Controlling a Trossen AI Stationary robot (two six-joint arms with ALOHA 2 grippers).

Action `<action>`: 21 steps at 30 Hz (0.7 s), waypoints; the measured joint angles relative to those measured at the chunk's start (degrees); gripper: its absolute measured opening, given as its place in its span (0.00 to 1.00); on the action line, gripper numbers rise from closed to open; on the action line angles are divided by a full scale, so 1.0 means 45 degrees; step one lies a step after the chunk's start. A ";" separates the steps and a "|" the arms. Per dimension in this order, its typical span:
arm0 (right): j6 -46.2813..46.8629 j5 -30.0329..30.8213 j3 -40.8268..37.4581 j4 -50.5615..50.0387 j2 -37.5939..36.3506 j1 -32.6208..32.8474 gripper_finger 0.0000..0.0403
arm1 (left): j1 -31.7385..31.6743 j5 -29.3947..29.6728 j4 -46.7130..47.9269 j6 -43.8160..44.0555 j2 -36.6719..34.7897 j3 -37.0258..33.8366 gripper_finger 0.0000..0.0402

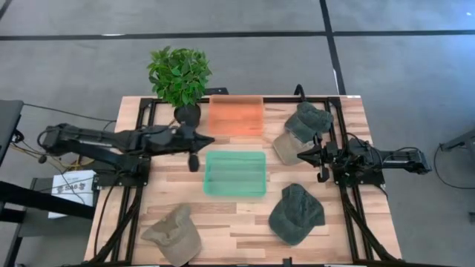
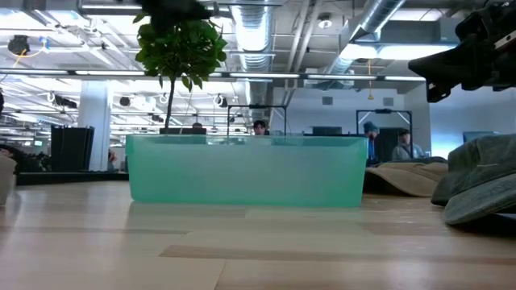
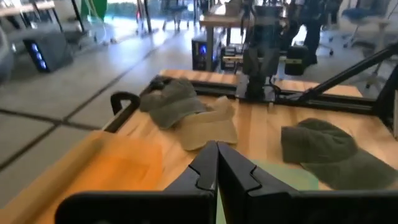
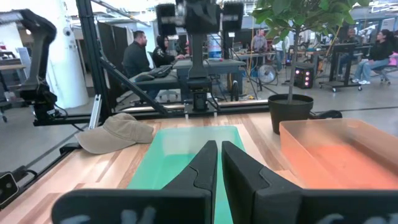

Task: Pick & Place hat
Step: Put the bottom brown cap into the green bin

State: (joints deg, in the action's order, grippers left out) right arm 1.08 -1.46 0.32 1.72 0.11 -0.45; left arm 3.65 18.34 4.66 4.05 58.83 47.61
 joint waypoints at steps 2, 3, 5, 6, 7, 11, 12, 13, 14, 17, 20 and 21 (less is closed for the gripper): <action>0.0000 -0.0002 -0.0001 0.0000 0.0001 -0.0003 0.04 | 0.0259 0.0481 0.1438 0.0658 0.1132 0.1602 0.00; 0.0000 -0.0001 -0.0004 0.0000 -0.0002 -0.0002 0.04 | 0.0401 0.0757 0.2470 0.1157 0.1674 0.2442 0.00; 0.0000 -0.0003 -0.0005 0.0000 0.0000 -0.0005 0.04 | 0.0685 0.1175 0.4655 0.2620 0.2689 0.4027 0.00; 0.0000 -0.0003 0.0000 0.0000 0.0003 0.0000 0.04 | 0.0803 0.1259 0.5864 0.3644 0.3166 0.4783 0.00; 0.0000 -0.0003 0.0000 0.0000 0.0003 -0.0004 0.04 | 0.0923 0.1279 0.7037 0.4944 0.3574 0.5461 0.00; -0.0001 0.0000 -0.0002 0.0000 0.0000 -0.0002 0.04 | 0.1671 0.0922 1.0760 0.9732 0.4742 0.7352 0.00; 0.0000 -0.0003 -0.0001 0.0000 -0.0002 -0.0001 0.04 | 0.1966 0.0922 1.1374 1.0599 0.4906 0.7597 0.00; 0.0000 -0.0001 -0.0001 -0.0001 -0.0002 -0.0001 0.04 | 0.2294 0.0923 1.1863 1.1402 0.5033 0.7750 0.00; 0.0000 -0.0003 -0.0004 0.0000 0.0002 0.0000 0.04 | 0.2646 0.0910 1.2281 1.2169 0.5100 0.7806 0.00; 0.0000 -0.0003 0.0000 0.0000 -0.0002 -0.0001 0.04 | 0.3694 0.0864 1.3362 1.4525 0.5215 0.7811 0.00; 0.0000 -0.0003 -0.0002 0.0000 -0.0001 -0.0002 0.04 | 0.4669 0.0868 1.4361 1.6870 0.5202 0.7811 0.00; 0.0000 -0.0003 -0.0003 0.0000 -0.0002 -0.0002 0.04 | 0.4968 0.0868 1.4554 1.7491 0.5202 0.7811 0.00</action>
State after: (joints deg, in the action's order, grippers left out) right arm 1.08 -1.48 0.31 1.72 0.10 -0.46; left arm 26.01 22.25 70.15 82.76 82.24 82.76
